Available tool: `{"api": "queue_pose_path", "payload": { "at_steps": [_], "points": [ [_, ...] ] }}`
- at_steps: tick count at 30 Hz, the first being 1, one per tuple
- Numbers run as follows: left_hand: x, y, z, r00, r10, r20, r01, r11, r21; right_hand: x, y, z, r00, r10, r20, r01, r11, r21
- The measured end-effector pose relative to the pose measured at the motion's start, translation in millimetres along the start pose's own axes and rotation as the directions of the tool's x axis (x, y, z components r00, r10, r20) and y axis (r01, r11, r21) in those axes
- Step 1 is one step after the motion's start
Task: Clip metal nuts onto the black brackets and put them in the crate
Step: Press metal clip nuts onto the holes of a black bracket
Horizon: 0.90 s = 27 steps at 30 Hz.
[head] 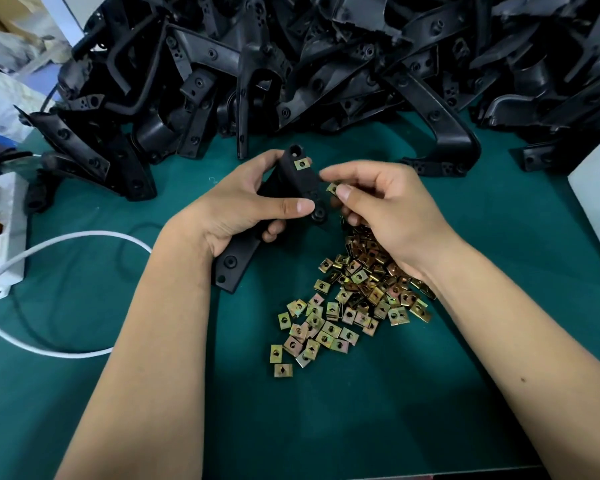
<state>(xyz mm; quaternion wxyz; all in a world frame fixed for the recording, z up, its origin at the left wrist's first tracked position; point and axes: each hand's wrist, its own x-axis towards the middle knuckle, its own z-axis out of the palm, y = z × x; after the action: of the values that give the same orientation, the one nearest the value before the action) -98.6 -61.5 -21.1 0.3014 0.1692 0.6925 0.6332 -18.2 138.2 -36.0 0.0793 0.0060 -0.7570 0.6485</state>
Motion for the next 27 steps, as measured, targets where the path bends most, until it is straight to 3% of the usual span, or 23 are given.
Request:
{"api": "queue_pose_path", "payload": {
  "at_steps": [22, 27],
  "points": [
    [2.6, -3.5, -1.6, 0.999, 0.014, 0.034, -0.016, 0.999, 0.034, -0.1, 0.5, 3.6, 1.0, -0.003, -0.03, 0.002, 1.0, -0.026],
    [2.7, -3.2, -0.5, 0.999, 0.02, 0.041, -0.022, 0.998, 0.053, 0.3, 1.0, 2.4, 0.999, 0.012, -0.036, -0.011, 0.999, 0.038]
  ]
}}
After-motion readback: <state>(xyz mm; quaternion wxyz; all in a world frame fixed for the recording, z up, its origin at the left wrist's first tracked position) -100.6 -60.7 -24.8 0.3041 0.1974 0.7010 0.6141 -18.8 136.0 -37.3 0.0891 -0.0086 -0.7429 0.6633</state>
